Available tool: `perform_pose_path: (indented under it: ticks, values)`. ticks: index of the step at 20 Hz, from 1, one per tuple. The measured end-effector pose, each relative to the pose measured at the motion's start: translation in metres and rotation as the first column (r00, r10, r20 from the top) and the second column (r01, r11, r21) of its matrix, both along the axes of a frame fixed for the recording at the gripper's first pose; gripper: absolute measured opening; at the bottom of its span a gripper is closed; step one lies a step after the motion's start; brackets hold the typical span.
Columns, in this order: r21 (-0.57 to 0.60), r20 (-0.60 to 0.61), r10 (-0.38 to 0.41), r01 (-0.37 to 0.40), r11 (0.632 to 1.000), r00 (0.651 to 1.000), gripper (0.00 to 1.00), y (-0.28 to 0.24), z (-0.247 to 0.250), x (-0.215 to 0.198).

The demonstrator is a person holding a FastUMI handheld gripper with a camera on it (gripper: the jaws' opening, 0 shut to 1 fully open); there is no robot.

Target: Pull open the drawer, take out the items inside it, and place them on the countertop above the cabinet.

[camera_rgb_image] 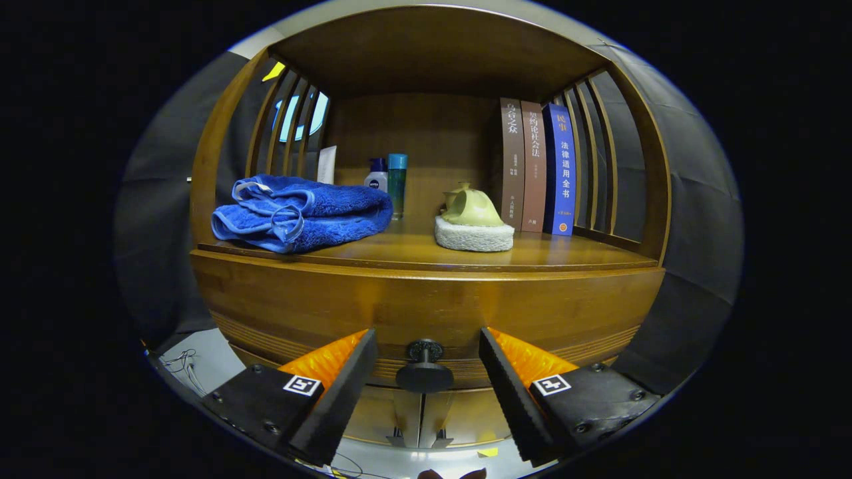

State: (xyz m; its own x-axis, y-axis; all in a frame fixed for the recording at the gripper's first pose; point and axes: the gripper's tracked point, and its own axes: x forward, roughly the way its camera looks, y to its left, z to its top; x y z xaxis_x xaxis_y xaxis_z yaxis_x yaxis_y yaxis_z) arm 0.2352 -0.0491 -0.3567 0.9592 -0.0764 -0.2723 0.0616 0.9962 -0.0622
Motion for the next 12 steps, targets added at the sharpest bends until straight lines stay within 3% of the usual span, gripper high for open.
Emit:
perform_pose_path:
  ticks: [6, 12]
  values:
    - [0.002, 0.040, 0.004, -0.004, 1.000, 0.999, 0.99, -0.001, 0.050, -0.039]
    - [0.026, 0.124, 0.034, -0.037, 0.999, 0.992, 0.99, 0.014, 0.141, -0.085]
